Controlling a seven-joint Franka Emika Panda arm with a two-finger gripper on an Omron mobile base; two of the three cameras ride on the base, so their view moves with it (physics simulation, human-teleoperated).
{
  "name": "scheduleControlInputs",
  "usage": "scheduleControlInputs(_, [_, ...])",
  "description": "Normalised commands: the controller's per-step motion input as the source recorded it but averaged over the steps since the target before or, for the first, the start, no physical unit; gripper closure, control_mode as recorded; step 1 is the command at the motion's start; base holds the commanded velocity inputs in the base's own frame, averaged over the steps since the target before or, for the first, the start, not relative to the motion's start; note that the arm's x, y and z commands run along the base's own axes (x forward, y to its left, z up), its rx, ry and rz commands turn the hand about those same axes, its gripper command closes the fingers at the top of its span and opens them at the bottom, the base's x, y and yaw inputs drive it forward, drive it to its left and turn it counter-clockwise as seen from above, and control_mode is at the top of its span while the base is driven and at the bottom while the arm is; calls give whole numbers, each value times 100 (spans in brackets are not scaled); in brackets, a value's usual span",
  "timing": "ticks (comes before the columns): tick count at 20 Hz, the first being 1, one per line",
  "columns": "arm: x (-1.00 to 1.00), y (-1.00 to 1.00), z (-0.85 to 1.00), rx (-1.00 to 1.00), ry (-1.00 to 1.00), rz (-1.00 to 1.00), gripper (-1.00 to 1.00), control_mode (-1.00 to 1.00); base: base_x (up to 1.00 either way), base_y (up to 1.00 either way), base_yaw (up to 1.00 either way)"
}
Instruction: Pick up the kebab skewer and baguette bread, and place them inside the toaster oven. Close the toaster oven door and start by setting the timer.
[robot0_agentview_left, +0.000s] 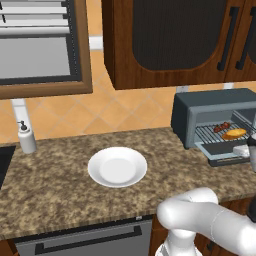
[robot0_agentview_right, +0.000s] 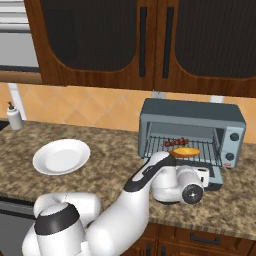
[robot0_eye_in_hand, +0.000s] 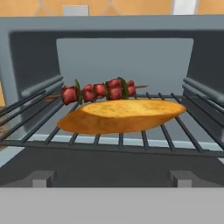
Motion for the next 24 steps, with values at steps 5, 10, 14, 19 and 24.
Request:
scheduleControlInputs(5, [15, -1, 3, 0, -1, 0, -100, -100, 0, 0, 0])
scheduleControlInputs(10, [3, 0, 10, 0, -3, 0, -100, -100, 0, 0, 0])
scheduleControlInputs(14, [12, -1, 5, 0, -2, 0, -100, -100, 0, 0, 0])
scheduleControlInputs(19, [17, -4, 0, 0, -1, 0, -100, -100, 0, 0, 0])
scheduleControlInputs(24, [16, -4, 0, 0, 0, 0, -100, -100, 0, 0, 0])
